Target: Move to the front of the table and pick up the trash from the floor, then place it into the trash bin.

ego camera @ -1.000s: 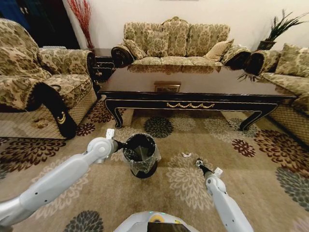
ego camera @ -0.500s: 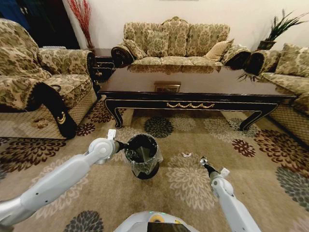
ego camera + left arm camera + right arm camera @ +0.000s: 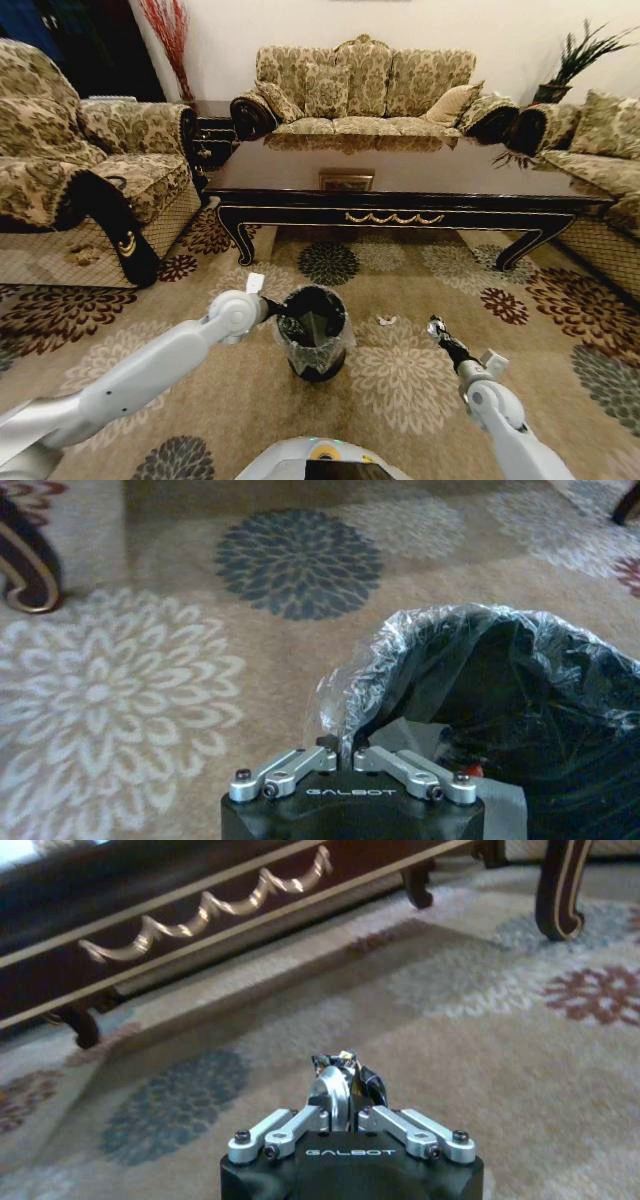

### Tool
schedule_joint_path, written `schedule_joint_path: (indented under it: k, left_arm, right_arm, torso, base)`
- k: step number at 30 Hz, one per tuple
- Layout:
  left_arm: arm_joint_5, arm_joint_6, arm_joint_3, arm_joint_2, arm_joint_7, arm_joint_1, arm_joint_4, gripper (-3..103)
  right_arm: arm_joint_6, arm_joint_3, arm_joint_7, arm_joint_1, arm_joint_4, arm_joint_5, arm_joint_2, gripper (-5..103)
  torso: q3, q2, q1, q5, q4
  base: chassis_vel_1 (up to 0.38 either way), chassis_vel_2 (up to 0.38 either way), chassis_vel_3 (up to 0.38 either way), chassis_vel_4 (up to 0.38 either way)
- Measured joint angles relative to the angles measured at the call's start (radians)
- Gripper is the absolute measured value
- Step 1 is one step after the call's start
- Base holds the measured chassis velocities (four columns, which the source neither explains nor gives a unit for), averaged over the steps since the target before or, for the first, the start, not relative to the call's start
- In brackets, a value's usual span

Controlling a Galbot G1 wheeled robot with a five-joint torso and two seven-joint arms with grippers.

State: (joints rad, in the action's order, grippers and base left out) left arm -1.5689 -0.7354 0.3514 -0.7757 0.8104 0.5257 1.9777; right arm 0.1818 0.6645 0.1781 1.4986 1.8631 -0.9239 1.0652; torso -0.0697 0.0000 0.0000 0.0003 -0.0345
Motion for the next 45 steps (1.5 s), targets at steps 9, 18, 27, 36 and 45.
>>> schedule_joint_path:
  k: [9,18,27,36,45]
  left_arm:
    - [-0.025,0.0,0.148,-0.108,0.015,-0.164,-0.058,3]
    - [-0.049,0.0,0.272,-0.242,0.042,-0.267,-0.122,3]
    - [-0.055,0.0,0.337,-0.303,0.046,-0.314,-0.16,3]
    - [-0.068,0.0,0.368,-0.368,0.055,-0.341,-0.2,3]
    - [-0.086,0.0,0.39,-0.392,0.066,-0.368,-0.201,3]
  right_arm:
    - [0.0,0.078,-0.002,0.195,0.283,0.033,-0.003,10]
    - [-0.007,0.089,-0.011,0.336,0.517,0.156,0.045,10]
    - [-0.01,0.066,-0.026,0.403,0.639,0.263,0.07,10]
    - [-0.04,0.031,-0.058,0.441,0.611,0.376,0.081,10]
    - [-0.066,-0.031,-0.07,0.456,0.566,0.453,0.086,10]
  torso:
    - [0.0,0.0,0.0,-0.0001,0.0001]
    - [0.0,0.0,0.0,-0.0001,0.0003]
    - [0.0,0.0,0.0,-0.0003,0.0]
    - [0.0,0.0,0.0,-0.0001,0.0]
    - [0.0,0.0,0.0,-0.0001,-0.0001]
  base:
    - [0.0,0.0,0.0,0.0]
    - [0.0,0.0,0.0,0.0]
    - [0.0,0.0,0.0,0.0]
    - [0.0,0.0,0.0,0.0]
    - [0.0,0.0,0.0,0.0]
